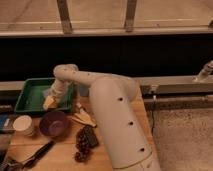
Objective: Place apple in table surface
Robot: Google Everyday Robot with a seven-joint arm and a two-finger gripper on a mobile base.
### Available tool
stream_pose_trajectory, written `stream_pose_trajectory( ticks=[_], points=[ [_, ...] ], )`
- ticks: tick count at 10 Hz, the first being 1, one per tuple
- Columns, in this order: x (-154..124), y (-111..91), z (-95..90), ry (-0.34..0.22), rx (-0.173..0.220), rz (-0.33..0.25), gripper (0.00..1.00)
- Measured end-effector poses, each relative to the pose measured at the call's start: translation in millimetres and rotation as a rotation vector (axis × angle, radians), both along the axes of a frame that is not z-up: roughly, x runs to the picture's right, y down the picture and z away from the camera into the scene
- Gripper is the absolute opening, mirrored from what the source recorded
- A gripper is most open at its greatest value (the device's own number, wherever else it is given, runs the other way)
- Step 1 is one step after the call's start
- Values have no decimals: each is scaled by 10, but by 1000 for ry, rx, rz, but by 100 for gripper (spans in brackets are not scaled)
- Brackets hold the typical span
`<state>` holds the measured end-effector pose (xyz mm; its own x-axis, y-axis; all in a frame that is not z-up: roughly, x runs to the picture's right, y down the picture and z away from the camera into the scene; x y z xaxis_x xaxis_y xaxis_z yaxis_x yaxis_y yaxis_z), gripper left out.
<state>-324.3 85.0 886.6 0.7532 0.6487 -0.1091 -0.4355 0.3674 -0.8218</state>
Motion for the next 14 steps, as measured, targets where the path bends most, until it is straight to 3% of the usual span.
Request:
stream_pose_trajectory(
  ticks=[1, 7, 9, 12, 14],
  points=[
    [-33, -32, -18, -8, 10, 2, 0],
    [-113, -95, -117, -46, 33, 1, 0],
    [-88, -246, -168, -50, 66, 19, 0],
    [48, -725, -365, -38, 153, 53, 0],
    [236, -921, -450, -4, 200, 82, 0]
  ],
)
